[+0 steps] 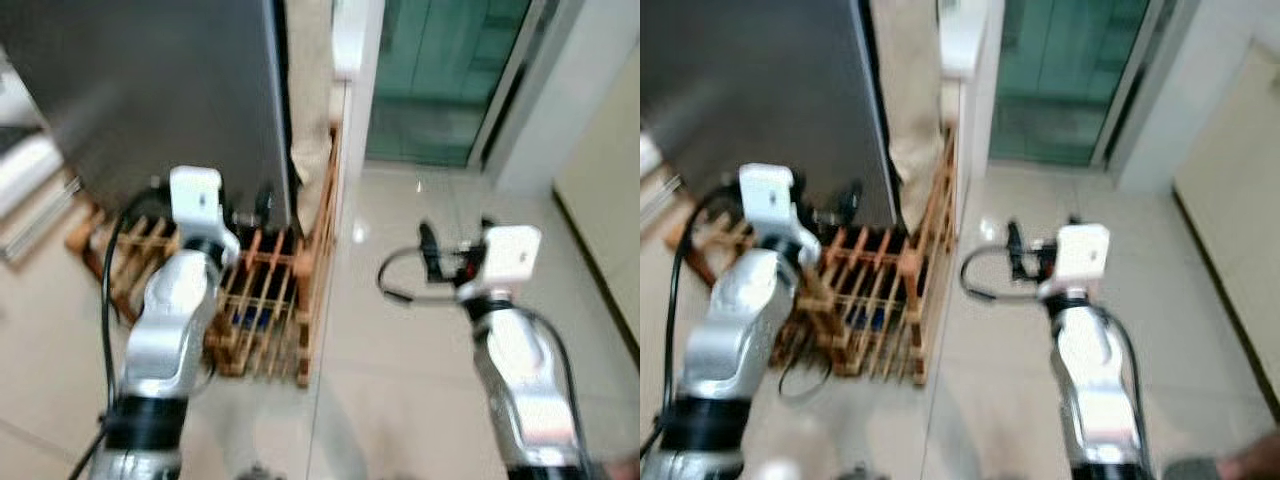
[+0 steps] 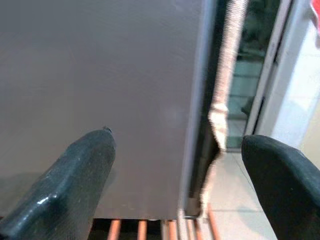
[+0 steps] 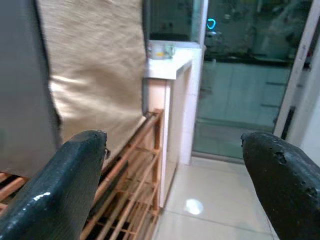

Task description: Restocking fridge

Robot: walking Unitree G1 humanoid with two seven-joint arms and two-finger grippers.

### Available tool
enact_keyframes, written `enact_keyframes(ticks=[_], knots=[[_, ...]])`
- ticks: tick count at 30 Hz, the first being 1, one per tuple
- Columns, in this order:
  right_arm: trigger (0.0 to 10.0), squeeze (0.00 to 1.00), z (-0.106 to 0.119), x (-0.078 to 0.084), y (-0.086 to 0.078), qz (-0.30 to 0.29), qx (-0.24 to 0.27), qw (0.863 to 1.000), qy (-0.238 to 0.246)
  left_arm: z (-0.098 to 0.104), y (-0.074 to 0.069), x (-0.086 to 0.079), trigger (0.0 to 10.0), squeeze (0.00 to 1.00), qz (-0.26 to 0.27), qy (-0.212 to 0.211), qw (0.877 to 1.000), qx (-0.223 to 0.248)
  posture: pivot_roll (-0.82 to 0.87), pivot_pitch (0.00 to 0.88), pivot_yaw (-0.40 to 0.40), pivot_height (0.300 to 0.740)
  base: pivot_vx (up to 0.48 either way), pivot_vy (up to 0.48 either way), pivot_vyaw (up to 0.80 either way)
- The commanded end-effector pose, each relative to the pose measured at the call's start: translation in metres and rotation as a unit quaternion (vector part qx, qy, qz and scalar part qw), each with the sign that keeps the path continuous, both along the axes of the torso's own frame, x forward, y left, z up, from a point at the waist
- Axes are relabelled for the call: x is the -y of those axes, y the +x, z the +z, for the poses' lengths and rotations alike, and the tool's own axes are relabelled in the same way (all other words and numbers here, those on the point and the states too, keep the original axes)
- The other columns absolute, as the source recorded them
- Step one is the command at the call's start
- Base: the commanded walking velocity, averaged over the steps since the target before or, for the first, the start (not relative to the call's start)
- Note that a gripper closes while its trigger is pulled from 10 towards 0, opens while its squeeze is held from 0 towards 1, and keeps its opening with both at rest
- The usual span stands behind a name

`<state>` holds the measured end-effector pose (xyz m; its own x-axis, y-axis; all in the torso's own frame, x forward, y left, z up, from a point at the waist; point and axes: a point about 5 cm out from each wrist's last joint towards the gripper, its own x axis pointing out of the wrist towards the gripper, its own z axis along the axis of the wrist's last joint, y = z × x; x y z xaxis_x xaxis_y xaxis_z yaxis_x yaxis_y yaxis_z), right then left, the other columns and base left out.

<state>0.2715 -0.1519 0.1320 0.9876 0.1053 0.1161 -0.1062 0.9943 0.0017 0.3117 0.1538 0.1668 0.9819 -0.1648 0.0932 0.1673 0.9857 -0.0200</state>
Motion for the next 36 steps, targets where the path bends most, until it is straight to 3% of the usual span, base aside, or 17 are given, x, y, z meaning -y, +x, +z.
enact_keyframes(ticks=[1, 12, 17, 24, 36], knots=[[10.0, 0.00, 0.0050, 0.0061, 0.0014, -0.010, 0.009, 1.000, -0.004, 0.0012, -0.0023, 0.0061, 10.0, 0.00, -0.011, -0.003, 1.000, 0.005, -0.04, 0.000, 0.032, 0.740, 0.000, -0.439, 0.00], [10.0, 0.00, 0.0064, 0.0071, 0.0021, -0.009, 0.012, 1.000, -0.008, 0.0011, -0.0037, 0.0105, 10.0, 0.00, -0.013, -0.021, 1.000, 0.007, -0.05, 0.000, 0.030, 0.740, 0.070, -0.424, 0.00], [10.0, 0.00, 0.0064, 0.0071, 0.0021, -0.010, 0.012, 1.000, -0.008, -0.0014, 0.0010, 0.0073, 10.0, 0.00, 0.017, 0.001, 1.000, -0.002, -0.05, 0.000, 0.036, 0.740, 0.318, -0.353, 0.00], [10.0, 0.00, 0.0067, 0.0076, 0.0016, -0.012, 0.013, 1.000, -0.008, -0.0033, 0.0038, 0.0029, 10.0, 0.00, 0.027, -0.006, 1.000, -0.008, -0.06, 0.000, 0.041, 0.740, 0.000, 0.000, 0.00], [10.0, 0.00, 0.0062, 0.0074, 0.0018, -0.013, 0.013, 1.000, -0.007, -0.0020, 0.0044, 0.0071, 10.0, 0.00, 0.007, 0.005, 1.000, -0.007, -0.06, 0.000, 0.045, 0.740, 0.066, 0.410, 0.00]])
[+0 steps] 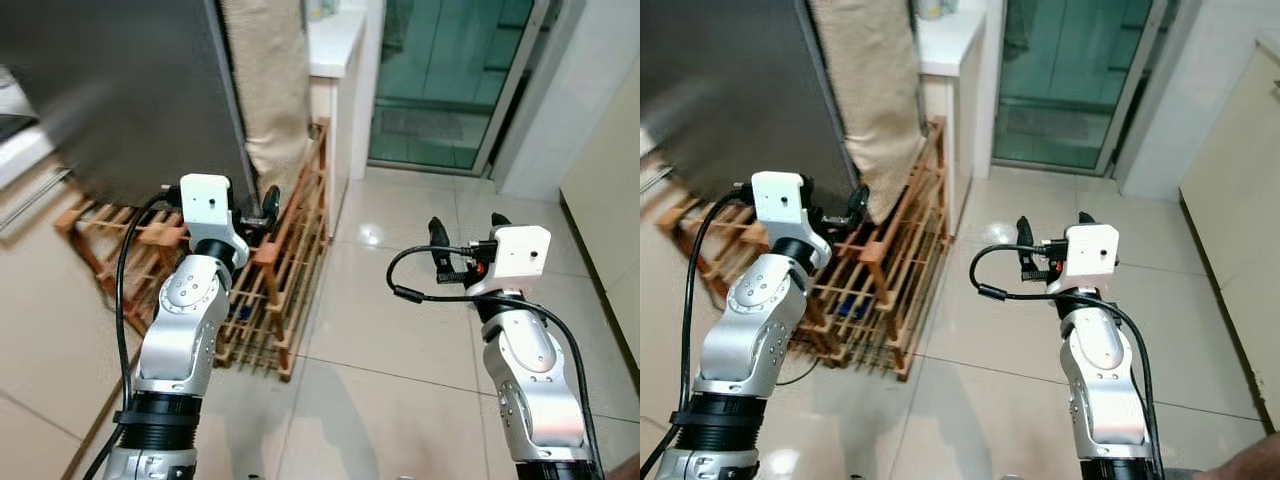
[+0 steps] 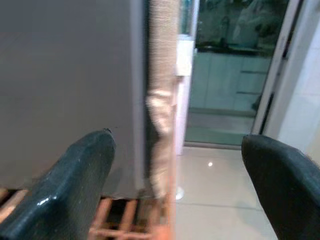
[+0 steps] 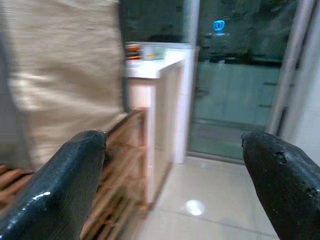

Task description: Restocking fridge

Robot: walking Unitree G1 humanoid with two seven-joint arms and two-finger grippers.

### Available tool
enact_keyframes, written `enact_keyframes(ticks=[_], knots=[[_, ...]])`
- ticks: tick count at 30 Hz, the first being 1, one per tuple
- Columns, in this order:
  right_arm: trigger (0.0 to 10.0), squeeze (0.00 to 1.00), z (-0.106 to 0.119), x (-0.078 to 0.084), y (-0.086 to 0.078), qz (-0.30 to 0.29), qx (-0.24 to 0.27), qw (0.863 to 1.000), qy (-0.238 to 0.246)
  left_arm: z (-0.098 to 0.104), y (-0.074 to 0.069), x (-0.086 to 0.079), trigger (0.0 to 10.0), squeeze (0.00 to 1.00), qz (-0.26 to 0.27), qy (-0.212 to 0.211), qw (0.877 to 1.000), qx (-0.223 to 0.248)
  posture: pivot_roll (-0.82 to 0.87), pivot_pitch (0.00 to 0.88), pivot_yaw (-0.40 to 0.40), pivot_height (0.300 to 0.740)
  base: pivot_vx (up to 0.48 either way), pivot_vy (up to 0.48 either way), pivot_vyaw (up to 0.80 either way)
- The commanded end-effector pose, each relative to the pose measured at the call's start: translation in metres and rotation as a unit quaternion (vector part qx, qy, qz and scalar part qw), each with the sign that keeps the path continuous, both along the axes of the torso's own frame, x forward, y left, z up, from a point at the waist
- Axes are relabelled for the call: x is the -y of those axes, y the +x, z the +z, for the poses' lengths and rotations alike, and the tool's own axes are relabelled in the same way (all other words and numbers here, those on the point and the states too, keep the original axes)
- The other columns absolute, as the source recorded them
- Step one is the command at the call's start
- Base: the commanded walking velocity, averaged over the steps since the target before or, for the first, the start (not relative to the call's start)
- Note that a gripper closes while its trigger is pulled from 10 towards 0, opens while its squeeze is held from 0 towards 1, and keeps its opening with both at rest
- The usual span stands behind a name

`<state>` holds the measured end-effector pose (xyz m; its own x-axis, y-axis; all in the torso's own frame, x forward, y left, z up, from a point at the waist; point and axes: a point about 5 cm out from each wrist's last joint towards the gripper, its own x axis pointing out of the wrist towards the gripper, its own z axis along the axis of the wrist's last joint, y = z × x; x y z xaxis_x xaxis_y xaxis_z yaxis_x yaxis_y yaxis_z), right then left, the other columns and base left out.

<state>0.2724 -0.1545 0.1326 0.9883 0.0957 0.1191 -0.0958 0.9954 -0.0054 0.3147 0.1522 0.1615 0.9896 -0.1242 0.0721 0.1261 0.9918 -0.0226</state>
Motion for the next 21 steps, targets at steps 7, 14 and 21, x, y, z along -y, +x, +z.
enact_keyframes(ticks=[7, 14, 21], knots=[[10.0, 0.00, 0.004, 0.005, 0.000, -0.008, 0.009, 1.000, -0.003, 0.006, 0.001, 0.013, 10.0, 0.00, -0.031, 0.026, 0.999, 0.018, -0.06, 0.000, 0.052, 0.740, 0.039, 0.057, 0.00], [10.0, 0.00, 0.004, 0.008, -0.001, -0.013, 0.009, 1.000, -0.004, 0.011, -0.002, 0.015, 10.0, 0.00, -0.051, 0.026, 0.998, 0.030, -0.06, 0.000, 0.054, 0.740, 0.250, 0.000, 0.00], [10.0, 0.00, 0.003, 0.008, -0.001, -0.013, 0.008, 1.000, -0.005, 0.010, -0.003, 0.020, 10.0, 0.00, -0.061, 0.024, 0.997, 0.032, -0.06, 0.000, 0.055, 0.740, 0.480, 0.000, 0.00]])
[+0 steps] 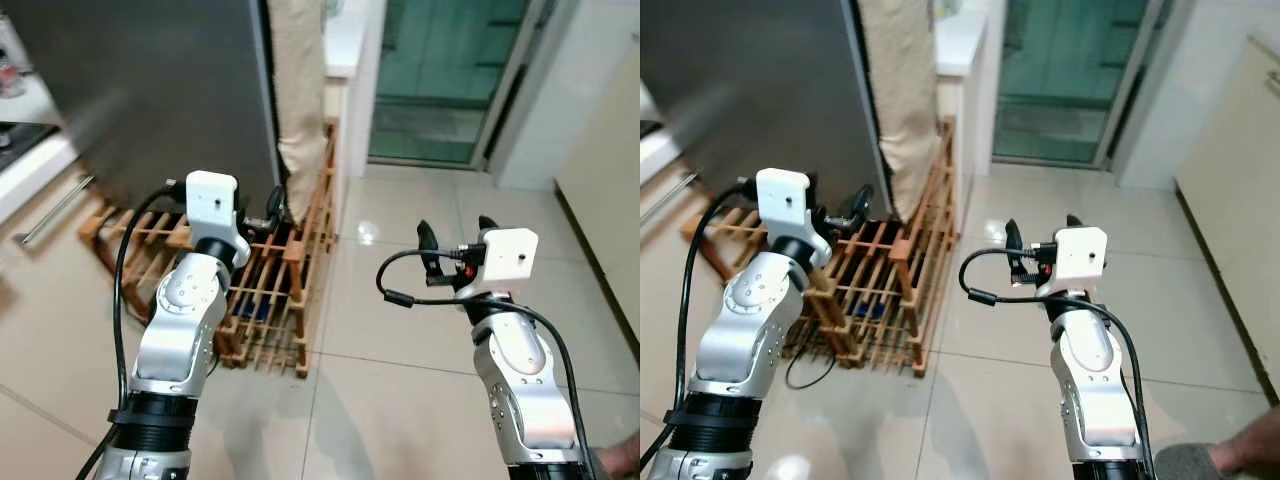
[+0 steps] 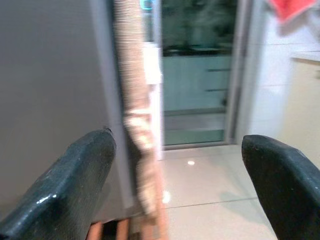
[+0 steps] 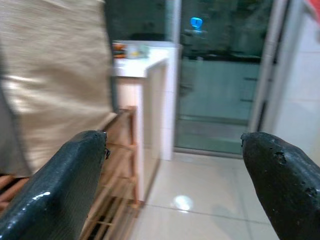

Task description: Restocking fridge

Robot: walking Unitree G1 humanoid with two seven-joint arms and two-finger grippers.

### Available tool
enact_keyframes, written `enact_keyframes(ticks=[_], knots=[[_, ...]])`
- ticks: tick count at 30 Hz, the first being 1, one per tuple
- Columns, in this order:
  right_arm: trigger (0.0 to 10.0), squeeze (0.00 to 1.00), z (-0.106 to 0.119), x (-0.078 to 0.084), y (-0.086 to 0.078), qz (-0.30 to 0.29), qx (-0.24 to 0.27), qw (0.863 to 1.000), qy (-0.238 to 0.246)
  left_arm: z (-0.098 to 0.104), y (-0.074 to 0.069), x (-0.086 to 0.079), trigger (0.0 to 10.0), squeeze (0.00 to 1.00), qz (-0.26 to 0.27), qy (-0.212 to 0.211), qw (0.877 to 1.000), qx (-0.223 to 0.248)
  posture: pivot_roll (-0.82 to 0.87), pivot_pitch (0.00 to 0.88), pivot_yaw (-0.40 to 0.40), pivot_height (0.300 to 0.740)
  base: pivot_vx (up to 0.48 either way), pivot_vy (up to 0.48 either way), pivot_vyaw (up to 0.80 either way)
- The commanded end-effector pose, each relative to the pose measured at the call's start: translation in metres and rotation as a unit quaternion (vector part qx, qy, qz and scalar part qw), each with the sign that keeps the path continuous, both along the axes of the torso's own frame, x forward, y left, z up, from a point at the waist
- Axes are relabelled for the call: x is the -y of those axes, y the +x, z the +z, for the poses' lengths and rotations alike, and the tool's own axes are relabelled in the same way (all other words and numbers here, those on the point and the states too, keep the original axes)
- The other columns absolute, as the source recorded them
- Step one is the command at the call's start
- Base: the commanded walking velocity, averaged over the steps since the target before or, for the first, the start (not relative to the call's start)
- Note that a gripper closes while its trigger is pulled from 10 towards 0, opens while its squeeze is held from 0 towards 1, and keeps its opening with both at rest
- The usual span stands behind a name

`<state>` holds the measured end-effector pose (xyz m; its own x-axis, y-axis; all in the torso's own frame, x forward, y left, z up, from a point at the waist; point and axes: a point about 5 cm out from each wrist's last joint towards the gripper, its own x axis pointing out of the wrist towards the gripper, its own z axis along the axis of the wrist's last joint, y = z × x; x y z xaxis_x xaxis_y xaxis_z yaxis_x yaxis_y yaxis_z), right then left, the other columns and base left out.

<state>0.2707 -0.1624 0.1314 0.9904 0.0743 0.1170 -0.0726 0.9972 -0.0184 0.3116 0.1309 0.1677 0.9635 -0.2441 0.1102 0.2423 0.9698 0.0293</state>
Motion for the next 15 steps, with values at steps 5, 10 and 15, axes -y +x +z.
enact_keyframes(ticks=[5, 10, 15], knots=[[10.0, 0.00, 0.0041, -0.0009, 0.0006, 0.000, 0.009, 1.000, 0.001, 0.0042, 0.0006, -0.0022, 10.0, 0.00, 0.000, -0.001, 1.000, 0.007, -0.06, 0.000, 0.054, 0.740, 0.480, 0.000, 0.00], [10.0, 0.00, 0.0036, -0.0012, 0.0007, 0.001, 0.008, 1.000, 0.002, 0.0020, 0.0024, -0.0073, 10.0, 0.00, 0.025, -0.011, 1.000, -0.003, -0.06, 0.000, 0.053, 0.740, 0.477, 0.000, 0.00], [10.0, 0.00, 0.0039, -0.0012, 0.0010, 0.002, 0.007, 1.000, 0.002, 0.0081, 0.0018, -0.0054, 10.0, 0.00, 0.023, -0.013, 1.000, 0.010, -0.06, 0.000, 0.053, 0.740, 0.189, 0.000, 0.00]])
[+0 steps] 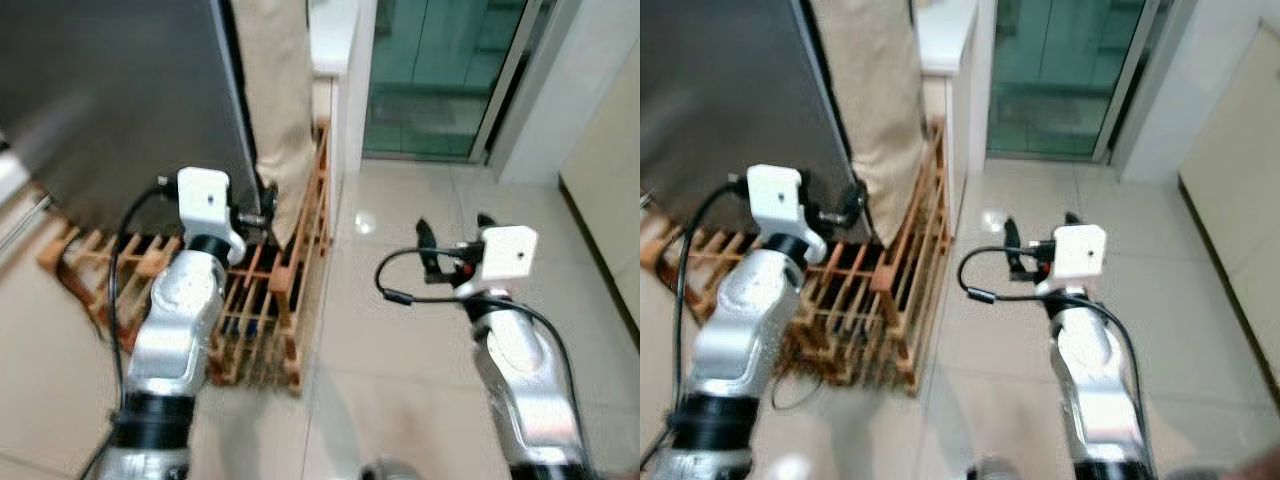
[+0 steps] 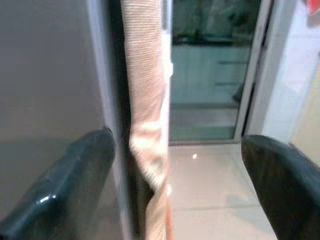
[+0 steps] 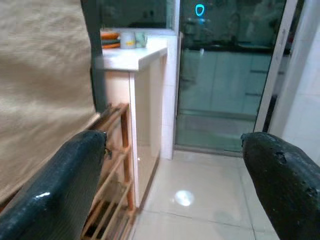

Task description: Restocking fridge

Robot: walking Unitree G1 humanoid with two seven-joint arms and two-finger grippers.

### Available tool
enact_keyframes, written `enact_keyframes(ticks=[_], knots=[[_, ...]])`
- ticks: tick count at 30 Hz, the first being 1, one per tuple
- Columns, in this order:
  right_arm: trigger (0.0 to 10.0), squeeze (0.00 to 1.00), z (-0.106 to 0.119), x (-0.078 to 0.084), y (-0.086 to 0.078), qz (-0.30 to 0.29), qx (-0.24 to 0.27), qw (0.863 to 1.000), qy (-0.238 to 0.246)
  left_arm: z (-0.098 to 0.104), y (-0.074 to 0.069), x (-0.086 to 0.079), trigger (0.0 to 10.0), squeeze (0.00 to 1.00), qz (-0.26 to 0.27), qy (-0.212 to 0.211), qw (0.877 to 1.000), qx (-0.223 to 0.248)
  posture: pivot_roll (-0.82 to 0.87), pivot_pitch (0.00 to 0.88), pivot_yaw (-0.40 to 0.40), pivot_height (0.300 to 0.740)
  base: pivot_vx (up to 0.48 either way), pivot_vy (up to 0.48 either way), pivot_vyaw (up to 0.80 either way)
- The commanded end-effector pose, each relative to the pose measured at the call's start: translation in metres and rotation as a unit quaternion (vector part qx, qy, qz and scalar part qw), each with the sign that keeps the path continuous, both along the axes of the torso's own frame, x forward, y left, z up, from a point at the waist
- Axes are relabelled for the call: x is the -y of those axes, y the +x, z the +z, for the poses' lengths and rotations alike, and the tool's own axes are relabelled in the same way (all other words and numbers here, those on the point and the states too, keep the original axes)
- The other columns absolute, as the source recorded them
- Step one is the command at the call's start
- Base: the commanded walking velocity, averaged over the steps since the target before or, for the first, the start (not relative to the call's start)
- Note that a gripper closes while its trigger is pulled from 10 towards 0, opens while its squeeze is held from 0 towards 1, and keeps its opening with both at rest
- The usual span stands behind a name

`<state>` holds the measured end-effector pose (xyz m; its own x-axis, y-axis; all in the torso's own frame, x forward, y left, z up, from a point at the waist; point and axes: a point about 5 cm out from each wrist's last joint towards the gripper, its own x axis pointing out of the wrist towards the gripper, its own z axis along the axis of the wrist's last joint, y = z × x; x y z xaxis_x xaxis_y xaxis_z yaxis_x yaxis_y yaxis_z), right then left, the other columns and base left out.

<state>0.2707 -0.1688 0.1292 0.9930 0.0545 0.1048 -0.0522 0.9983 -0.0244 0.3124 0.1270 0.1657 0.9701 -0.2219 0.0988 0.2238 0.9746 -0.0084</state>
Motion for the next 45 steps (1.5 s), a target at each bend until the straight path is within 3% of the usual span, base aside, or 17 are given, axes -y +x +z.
enact_keyframes(ticks=[1, 5, 10, 22, 29, 38, 45], knots=[[10.0, 0.00, 0.006, -0.008, 0.001, 0.012, 0.013, 1.000, 0.005, 0.011, 0.001, -0.009, 10.0, 0.00, 0.013, 0.005, 1.000, 0.020, -0.06, 0.000, 0.053, 0.740, 0.000, 0.000, 0.00], [10.0, 0.00, 0.007, -0.007, 0.001, 0.012, 0.014, 1.000, 0.004, 0.013, 0.001, -0.016, 10.0, 0.00, 0.023, 0.003, 0.999, 0.023, -0.06, 0.000, 0.049, 0.740, 0.000, 0.000, 0.00], [10.0, 0.00, 0.007, -0.007, 0.002, 0.013, 0.014, 1.000, 0.004, 0.013, 0.000, -0.011, 10.0, 0.00, 0.018, -0.003, 1.000, 0.015, -0.06, 0.000, 0.048, 0.740, 0.000, 0.000, 0.00], [10.0, 0.00, 0.008, -0.009, 0.005, 0.010, 0.014, 1.000, 0.008, 0.007, 0.028, 0.029, 10.0, 0.00, -0.022, -0.064, 0.996, -0.065, -0.07, 0.000, 0.047, 0.740, 0.000, 0.000, 0.00], [10.0, 0.00, 0.008, -0.006, -0.001, 0.002, 0.013, 1.000, 0.010, 0.019, 0.046, 0.038, 10.0, 0.00, -0.009, -0.071, 0.996, -0.054, -0.10, 0.000, 0.062, 0.740, 0.000, 0.000, 0.00], [10.0, 0.00, 0.005, -0.005, -0.007, -0.005, 0.007, 1.000, 0.011, 0.018, 0.052, 0.048, 10.0, 0.00, -0.014, -0.084, 0.994, -0.068, -0.11, 0.000, 0.070, 0.740, 0.000, 0.000, 0.00], [10.0, 0.00, 0.005, -0.004, -0.009, -0.010, 0.005, 1.000, 0.011, 0.027, 0.062, 0.054, 10.0, 0.00, -0.012, -0.076, 0.996, -0.048, -0.12, 0.000, 0.076, 0.740, 0.000, 0.000, 0.00]])
